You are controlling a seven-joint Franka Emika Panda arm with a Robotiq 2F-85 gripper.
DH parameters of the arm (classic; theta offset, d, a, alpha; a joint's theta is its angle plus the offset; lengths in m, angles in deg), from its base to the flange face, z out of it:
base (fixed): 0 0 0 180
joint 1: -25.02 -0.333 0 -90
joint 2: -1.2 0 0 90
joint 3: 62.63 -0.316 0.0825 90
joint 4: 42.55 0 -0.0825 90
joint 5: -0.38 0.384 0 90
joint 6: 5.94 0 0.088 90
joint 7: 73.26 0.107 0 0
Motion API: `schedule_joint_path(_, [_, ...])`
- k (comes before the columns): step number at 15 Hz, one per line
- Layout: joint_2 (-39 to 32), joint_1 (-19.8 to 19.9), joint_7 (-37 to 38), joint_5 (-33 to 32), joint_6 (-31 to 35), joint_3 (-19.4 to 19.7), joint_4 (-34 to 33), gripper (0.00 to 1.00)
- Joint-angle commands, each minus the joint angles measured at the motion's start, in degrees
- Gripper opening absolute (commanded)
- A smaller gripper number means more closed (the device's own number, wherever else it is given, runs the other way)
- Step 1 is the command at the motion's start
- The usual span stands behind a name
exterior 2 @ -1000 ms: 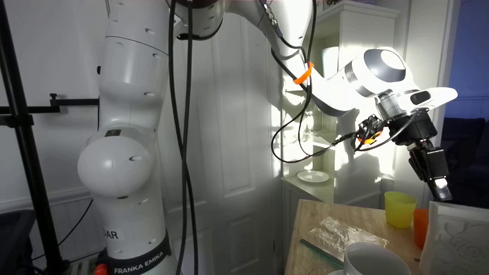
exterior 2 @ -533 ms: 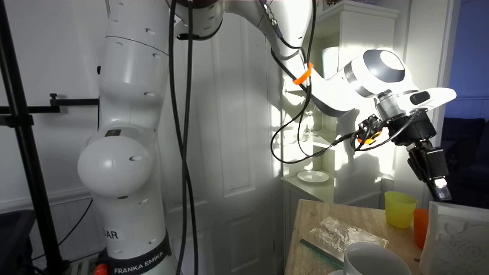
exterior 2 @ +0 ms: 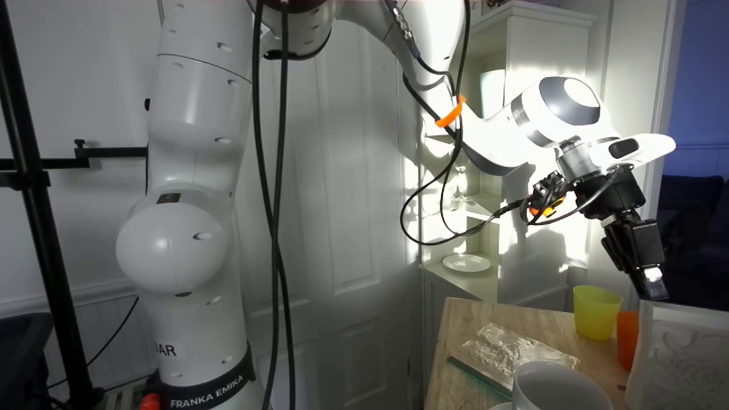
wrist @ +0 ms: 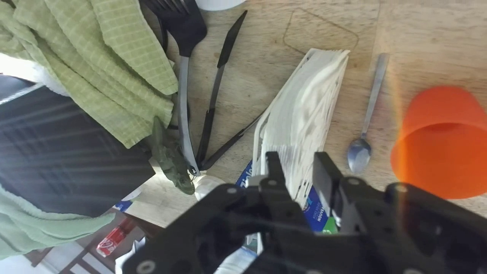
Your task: Pick up tissue and out it on the cup
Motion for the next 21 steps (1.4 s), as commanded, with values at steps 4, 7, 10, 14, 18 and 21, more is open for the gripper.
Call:
schedule_joint_path(4, [0.8,-0.5,-0.2,-1.1,-1.0,-0.3,0.7,0.18])
schedule_joint_path(7, [0.8,-0.7,-0.1,-1.3,-1.0,-0.3,0.7,0.13])
schedule_joint_path(10, [0.7,-0.8,0.0,-1.4,-1.0,-0.3,0.7,0.15])
schedule_joint_path(14, [0.6,-0.6,-0.1,-1.2,-1.2,-0.2,0.6,0.18])
schedule_joint_path(18, [0.5,-0.5,-0.2,-0.9,-1.6,-0.3,0.5,0.17])
schedule_joint_path(21, [0.4,-0.5,-0.1,-0.9,-1.7,-0.3,0.5,0.15])
